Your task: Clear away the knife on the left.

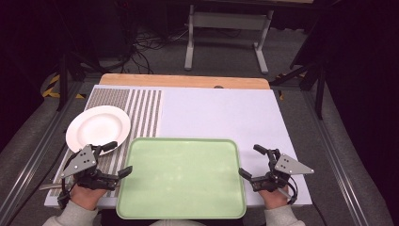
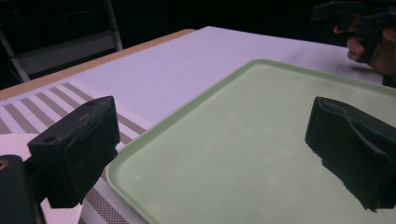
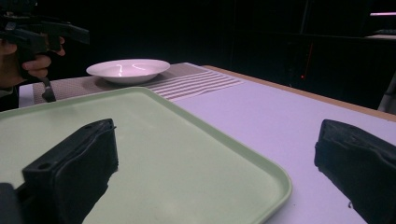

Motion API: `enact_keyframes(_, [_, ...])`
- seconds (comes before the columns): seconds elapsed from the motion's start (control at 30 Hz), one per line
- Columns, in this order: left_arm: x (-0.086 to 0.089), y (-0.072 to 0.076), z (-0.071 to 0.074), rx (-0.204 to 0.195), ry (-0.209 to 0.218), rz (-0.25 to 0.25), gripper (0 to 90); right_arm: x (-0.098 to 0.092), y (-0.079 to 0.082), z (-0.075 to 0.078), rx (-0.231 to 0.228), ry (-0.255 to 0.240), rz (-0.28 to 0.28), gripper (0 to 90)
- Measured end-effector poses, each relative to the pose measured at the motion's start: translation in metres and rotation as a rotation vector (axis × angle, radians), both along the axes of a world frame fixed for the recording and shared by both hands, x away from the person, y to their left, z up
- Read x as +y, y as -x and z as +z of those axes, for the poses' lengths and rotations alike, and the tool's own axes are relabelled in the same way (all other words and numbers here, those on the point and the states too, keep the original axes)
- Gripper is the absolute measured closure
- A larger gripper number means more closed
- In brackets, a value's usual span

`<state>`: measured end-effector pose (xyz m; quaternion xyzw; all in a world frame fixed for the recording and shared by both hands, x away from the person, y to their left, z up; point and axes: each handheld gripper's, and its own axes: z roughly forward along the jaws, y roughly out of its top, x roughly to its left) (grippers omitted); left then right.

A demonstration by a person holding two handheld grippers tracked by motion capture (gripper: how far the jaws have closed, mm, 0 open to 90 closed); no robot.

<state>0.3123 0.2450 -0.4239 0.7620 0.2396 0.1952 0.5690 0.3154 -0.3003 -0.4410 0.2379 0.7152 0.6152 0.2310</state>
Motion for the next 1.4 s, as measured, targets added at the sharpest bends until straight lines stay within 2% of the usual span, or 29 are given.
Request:
enact_keyframes(0.1, [0.003, 0.001, 0.008, 0.016, -0.056, -0.031, 4.9, 0.0, 0.0, 0.0, 0.003, -0.001, 0.004, 0.5])
enact_keyframes(0.13, [0.003, 0.001, 0.008, 0.016, -0.056, -0.031, 5.0, 0.0, 0.0, 0.0, 0.003, -0.001, 0.004, 0.5])
enact_keyframes(0.23, [0.005, 0.002, 0.015, 0.032, -0.1, -0.053, 5.4, 0.001, -0.001, -0.001, 0.006, 0.001, 0.007, 0.5])
enact_keyframes(0.27, [0.007, 0.002, 0.018, 0.036, -0.128, -0.063, 5.5, 0.001, -0.001, -0.001, 0.007, 0.002, 0.005, 0.5])
enact_keyframes(0.3, [0.007, 0.002, 0.018, 0.036, -0.128, -0.063, 5.5, 0.001, -0.001, -0.001, 0.007, 0.002, 0.005, 0.5])
enact_keyframes(0.47, [0.01, 0.002, 0.025, 0.055, -0.206, -0.085, 5.5, 0.002, -0.001, -0.001, 0.013, 0.005, 0.013, 0.5])
enact_keyframes(0.73, [0.016, 0.001, 0.031, 0.088, -0.302, -0.103, 7.2, 0.004, -0.002, -0.002, 0.018, 0.01, 0.022, 0.6])
enact_keyframes(1.13, [0.025, -0.006, 0.033, 0.198, -0.446, -0.154, 10.2, 0.005, -0.002, -0.002, 0.025, 0.011, 0.031, 0.8])
enact_keyframes(1.3, [0.031, -0.01, 0.033, 0.241, -0.544, -0.183, 11.6, 0.005, -0.003, -0.003, 0.03, 0.01, 0.037, 0.8])
enact_keyframes(1.37, [0.031, -0.01, 0.033, 0.242, -0.556, -0.188, 12.1, 0.005, -0.003, -0.003, 0.03, 0.01, 0.037, 0.8])
enact_keyframes(1.4, [0.033, -0.01, 0.033, 0.248, -0.58, -0.194, 13.7, 0.005, -0.003, -0.003, 0.03, 0.011, 0.037, 0.8])
